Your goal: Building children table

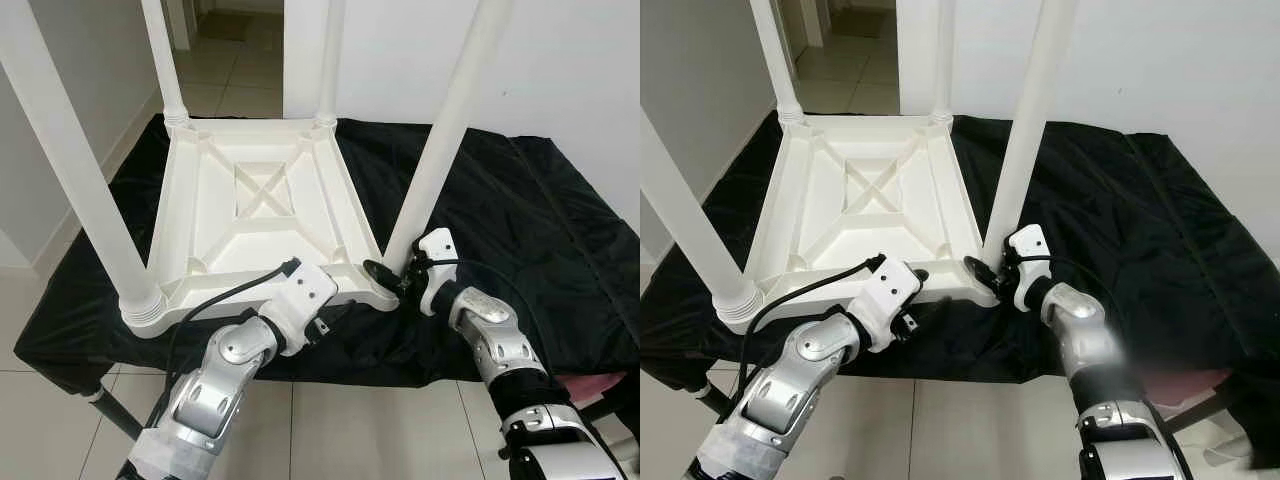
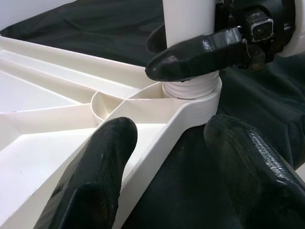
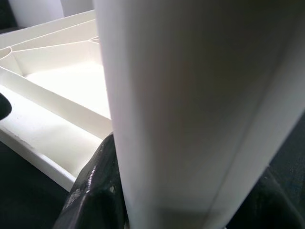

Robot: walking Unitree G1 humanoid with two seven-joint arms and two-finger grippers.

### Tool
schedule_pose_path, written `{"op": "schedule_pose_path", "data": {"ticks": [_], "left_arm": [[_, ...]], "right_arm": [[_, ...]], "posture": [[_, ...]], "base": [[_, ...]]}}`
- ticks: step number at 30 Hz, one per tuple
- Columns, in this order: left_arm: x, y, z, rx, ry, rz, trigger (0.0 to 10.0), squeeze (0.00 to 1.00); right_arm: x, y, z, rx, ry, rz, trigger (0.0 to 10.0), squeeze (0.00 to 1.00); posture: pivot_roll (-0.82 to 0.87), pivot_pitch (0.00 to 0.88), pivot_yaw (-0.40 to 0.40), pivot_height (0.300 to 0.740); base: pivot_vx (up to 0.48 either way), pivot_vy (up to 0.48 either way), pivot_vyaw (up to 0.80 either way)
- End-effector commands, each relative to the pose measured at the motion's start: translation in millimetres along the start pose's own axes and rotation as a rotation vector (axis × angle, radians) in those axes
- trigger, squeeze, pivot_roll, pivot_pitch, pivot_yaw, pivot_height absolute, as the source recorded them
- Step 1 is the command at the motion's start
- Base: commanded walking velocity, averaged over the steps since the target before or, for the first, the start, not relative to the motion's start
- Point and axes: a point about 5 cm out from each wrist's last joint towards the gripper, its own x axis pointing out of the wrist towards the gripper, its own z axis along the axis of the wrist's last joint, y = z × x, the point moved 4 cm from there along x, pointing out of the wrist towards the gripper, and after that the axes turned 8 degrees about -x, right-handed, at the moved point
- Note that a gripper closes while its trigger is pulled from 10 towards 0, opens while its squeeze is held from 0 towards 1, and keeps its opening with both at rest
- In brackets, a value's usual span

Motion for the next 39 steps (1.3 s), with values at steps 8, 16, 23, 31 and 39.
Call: {"op": "schedule_pose_path", "data": {"ticks": [8, 16, 23, 31, 39], "left_arm": [[-0.4, 2.8, -1.0, 0.012, 0.007, 0.018, 10.0, 0.00], [-0.7, 2.3, -2.4, 0.015, 0.013, 0.014, 10.0, 0.00], [0.0, 1.5, -2.0, 0.015, 0.012, 0.006, 10.0, 0.00], [0.6, 0.9, -2.3, 0.013, 0.012, 0.006, 10.0, 0.00], [0.1, 0.9, -3.1, 0.012, 0.012, 0.012, 10.0, 0.00]], "right_arm": [[-1.7, -4.9, -5.0, 0.010, 0.028, -0.062, 10.0, 0.00], [-0.3, -6.8, -5.7, 0.070, 0.067, -0.250, 10.0, 0.00], [-5.4, -1.9, -9.6, 0.147, 0.104, -0.519, 10.0, 0.00], [-12.9, 12.6, -9.8, 0.180, 0.172, -0.794, 10.0, 0.00], [-11.6, 16.3, -6.4, 0.216, 0.173, -0.820, 10.0, 0.00]], "posture": [[0.02, 0.033, -0.045, 0.740], [0.02, 0.035, -0.040, 0.740], [0.01, 0.032, -0.034, 0.740], [0.02, 0.029, -0.043, 0.740], [0.02, 0.026, -0.045, 0.740]], "base": [[0.000, 0.000, 0.00], [0.000, 0.000, 0.00], [0.000, 0.000, 0.00], [0.000, 0.000, 0.00], [0.000, 0.000, 0.00]]}}
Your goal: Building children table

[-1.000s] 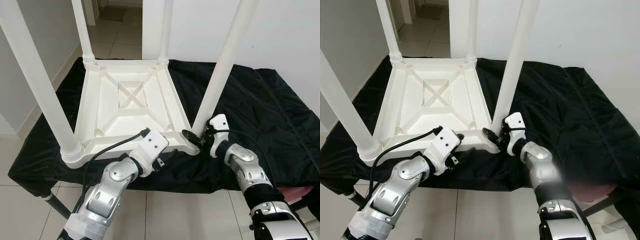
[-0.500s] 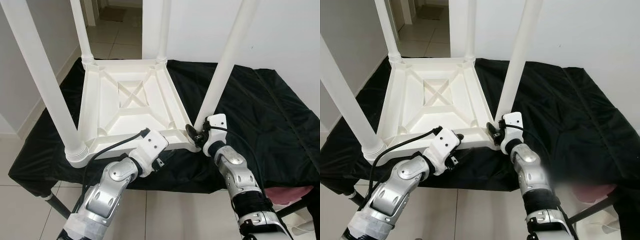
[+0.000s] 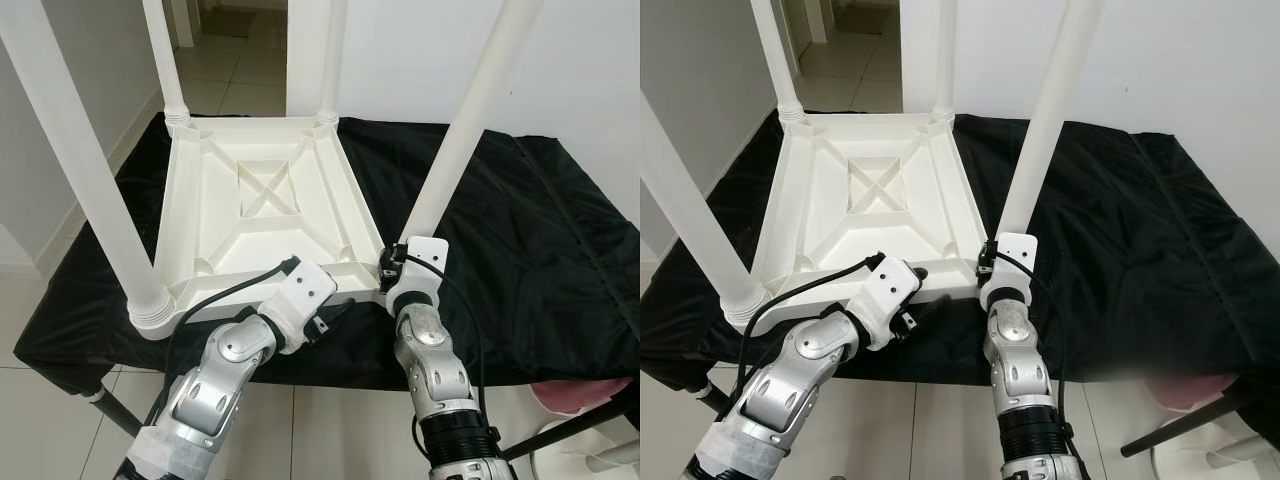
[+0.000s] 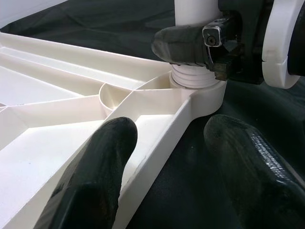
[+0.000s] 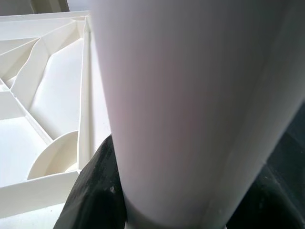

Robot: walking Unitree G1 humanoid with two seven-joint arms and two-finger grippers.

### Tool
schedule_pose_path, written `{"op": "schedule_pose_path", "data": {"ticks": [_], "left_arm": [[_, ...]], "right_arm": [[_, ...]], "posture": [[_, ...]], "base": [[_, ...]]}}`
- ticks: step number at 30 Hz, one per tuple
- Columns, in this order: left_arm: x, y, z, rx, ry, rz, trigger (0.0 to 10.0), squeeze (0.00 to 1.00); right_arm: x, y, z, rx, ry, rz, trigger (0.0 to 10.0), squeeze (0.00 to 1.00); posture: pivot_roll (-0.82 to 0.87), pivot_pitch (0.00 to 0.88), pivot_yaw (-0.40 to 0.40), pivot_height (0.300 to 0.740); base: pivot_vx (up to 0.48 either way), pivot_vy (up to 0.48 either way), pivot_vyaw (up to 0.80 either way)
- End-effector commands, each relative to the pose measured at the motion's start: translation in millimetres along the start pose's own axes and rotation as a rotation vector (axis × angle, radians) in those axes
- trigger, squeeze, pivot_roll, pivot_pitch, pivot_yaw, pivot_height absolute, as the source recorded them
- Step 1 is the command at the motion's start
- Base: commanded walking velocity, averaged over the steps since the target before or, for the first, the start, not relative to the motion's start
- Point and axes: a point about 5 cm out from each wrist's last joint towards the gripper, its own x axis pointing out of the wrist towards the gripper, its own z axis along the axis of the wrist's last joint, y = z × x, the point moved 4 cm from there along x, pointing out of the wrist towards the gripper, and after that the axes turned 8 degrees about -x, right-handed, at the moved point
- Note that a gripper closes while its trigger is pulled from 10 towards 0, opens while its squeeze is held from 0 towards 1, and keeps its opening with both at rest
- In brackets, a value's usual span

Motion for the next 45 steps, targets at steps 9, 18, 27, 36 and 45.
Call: {"op": "schedule_pose_path", "data": {"ticks": [9, 18, 27, 36, 45], "left_arm": [[1.2, -0.9, -2.1, 0.007, 0.006, 0.010, 10.0, 0.00], [2.0, -2.8, -2.6, 0.005, 0.005, 0.008, 10.0, 0.00], [2.2, -4.9, -3.0, 0.005, 0.006, 0.003, 10.0, 0.00], [3.4, -4.9, -2.3, 0.006, 0.004, -0.002, 10.0, 0.00], [3.4, -4.4, -2.3, 0.006, 0.007, -0.001, 10.0, 0.00]], "right_arm": [[-5.4, -4.9, -10.2, -0.021, 0.056, -0.032, 10.0, 0.00], [-2.4, -8.0, 4.6, 0.017, -0.039, 0.078, 10.0, 1.00], [1.4, -14.7, 5.9, 0.042, -0.083, 0.242, 10.0, 1.00], [2.5, -9.6, 6.5, -0.058, -0.137, 0.567, 10.0, 0.00], [18.7, -12.5, 5.8, -0.148, -0.133, 0.681, 7.4, 0.00]], "posture": [[0.02, 0.023, -0.051, 0.740], [0.02, 0.014, -0.060, 0.740], [0.02, 0.013, -0.061, 0.740], [0.01, 0.014, -0.053, 0.740], [0.01, 0.025, -0.055, 0.740]], "base": [[0.000, 0.000, 0.00], [0.000, 0.000, 0.00], [0.000, 0.000, 0.00], [0.000, 0.000, 0.00], [0.000, 0.000, 0.00]]}}
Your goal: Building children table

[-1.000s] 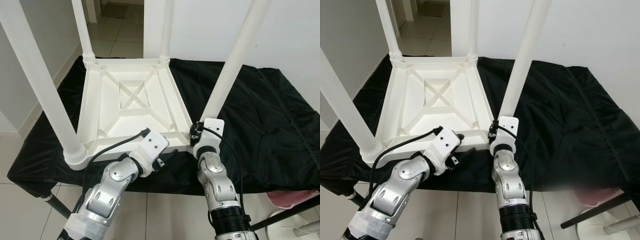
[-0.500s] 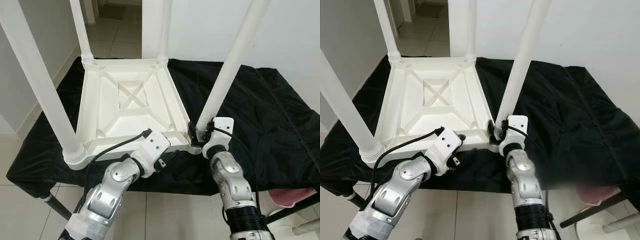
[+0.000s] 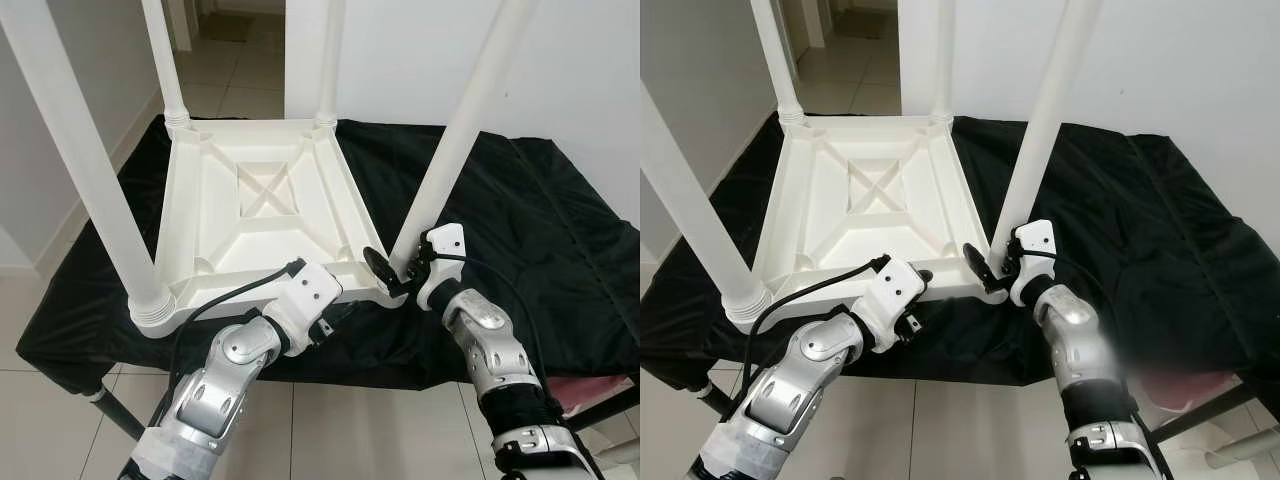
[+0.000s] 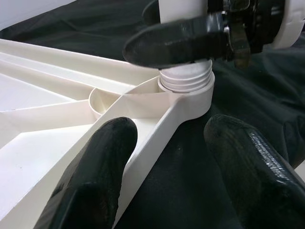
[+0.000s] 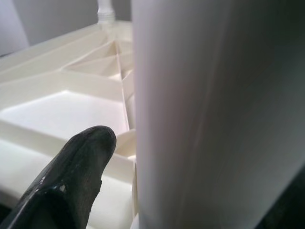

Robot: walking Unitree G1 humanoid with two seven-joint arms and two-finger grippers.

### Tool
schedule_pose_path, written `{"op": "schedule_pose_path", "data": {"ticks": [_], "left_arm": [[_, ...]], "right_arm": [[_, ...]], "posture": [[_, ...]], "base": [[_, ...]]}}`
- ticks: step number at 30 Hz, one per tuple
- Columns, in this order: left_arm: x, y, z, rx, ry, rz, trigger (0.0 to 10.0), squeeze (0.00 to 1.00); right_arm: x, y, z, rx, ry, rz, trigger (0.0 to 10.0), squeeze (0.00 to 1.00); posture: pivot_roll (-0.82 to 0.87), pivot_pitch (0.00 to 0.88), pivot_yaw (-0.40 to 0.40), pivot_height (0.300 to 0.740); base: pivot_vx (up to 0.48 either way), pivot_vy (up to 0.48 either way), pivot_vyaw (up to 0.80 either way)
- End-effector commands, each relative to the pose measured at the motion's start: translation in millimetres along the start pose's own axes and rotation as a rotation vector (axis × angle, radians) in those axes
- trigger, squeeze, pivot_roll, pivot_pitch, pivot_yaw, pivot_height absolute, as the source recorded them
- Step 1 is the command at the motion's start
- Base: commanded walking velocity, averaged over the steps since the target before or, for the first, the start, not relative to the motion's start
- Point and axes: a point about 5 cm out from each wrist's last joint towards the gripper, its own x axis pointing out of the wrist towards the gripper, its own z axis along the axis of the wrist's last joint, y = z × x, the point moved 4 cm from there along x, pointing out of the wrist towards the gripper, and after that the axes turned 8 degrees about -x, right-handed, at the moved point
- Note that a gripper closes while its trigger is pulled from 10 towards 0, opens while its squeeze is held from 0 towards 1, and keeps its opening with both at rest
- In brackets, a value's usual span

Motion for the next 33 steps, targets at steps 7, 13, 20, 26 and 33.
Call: {"op": "schedule_pose_path", "data": {"ticks": [7, 13, 20, 26, 33], "left_arm": [[-0.8, 3.8, -3.2, 0.004, 0.012, 0.035, 10.0, 0.00], [-1.5, 3.6, -4.9, 0.004, 0.017, 0.035, 10.0, 0.00], [-1.2, 3.9, -4.8, 0.009, 0.019, 0.031, 10.0, 0.00], [-1.0, 4.6, -4.2, 0.011, 0.018, 0.029, 10.0, 0.00], [-0.1, 3.8, -3.5, 0.007, 0.014, 0.029, 10.0, 0.00]], "right_arm": [[0.7, -2.4, -7.1, -0.050, 0.029, 0.089, 0.0, 0.00], [-1.0, -2.6, -13.8, -0.032, 0.039, 0.110, 0.0, 0.00], [-1.0, -5.5, -14.5, -0.027, 0.027, 0.093, 4.2, 0.00], [1.4, -7.1, -8.3, 0.031, -0.006, 0.009, 10.0, 0.00], [3.8, -7.0, -3.5, 0.089, -0.019, -0.144, 10.0, 0.00]], "posture": [[0.02, 0.031, -0.063, 0.740], [0.02, 0.035, -0.062, 0.740], [0.02, 0.037, -0.058, 0.740], [0.01, 0.039, -0.051, 0.740], [0.00, 0.043, -0.049, 0.740]], "base": [[0.000, 0.000, 0.00], [0.000, 0.000, 0.00], [0.000, 0.000, 0.00], [0.000, 0.000, 0.00], [0.000, 0.000, 0.00]]}}
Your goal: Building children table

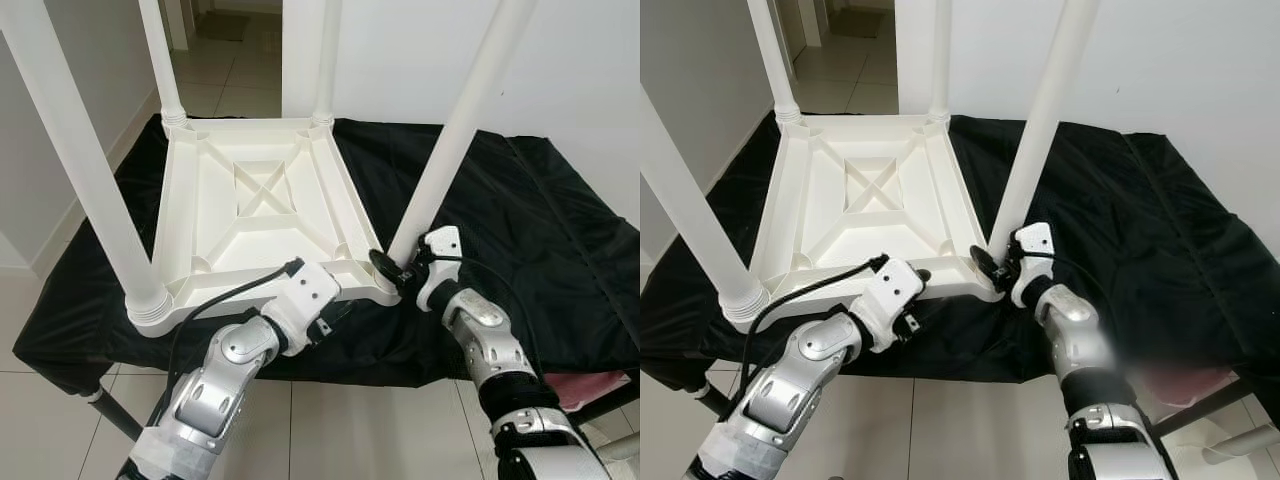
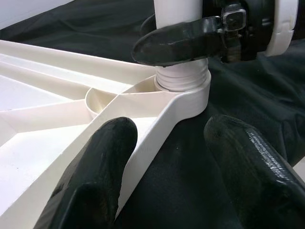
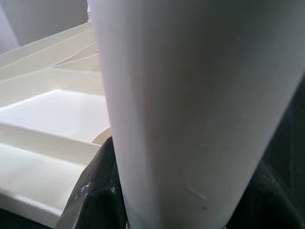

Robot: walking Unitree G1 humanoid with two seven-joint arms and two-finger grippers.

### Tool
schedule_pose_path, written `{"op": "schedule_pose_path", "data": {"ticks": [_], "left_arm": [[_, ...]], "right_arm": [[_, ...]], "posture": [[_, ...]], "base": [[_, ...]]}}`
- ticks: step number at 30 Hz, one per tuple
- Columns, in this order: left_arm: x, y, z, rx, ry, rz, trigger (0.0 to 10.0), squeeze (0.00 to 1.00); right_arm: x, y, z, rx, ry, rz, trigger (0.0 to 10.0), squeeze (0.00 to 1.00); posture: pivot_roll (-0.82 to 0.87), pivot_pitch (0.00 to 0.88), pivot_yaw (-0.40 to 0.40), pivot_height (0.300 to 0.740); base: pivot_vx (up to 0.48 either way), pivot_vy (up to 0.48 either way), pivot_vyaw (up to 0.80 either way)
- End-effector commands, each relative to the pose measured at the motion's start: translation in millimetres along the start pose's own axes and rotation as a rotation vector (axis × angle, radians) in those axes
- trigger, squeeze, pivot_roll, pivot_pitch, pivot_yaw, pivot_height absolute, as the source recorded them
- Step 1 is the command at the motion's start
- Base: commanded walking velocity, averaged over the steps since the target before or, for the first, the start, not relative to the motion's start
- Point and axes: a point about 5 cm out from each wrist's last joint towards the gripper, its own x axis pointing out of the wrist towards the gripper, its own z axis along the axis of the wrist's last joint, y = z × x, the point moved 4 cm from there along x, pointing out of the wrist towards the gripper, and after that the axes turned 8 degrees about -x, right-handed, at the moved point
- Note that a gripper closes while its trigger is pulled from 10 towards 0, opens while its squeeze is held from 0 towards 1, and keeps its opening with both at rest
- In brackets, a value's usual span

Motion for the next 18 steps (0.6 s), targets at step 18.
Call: {"op": "schedule_pose_path", "data": {"ticks": [18], "left_arm": [[0.2, -0.4, -5.4, 0.002, 0.021, 0.006, 10.0, 0.00]], "right_arm": [[-5.3, 15.7, 2.6, 0.061, 0.037, -0.397, 10.0, 0.00]], "posture": [[0.00, 0.052, -0.033, 0.740]], "base": [[0.000, 0.000, 0.00]]}}
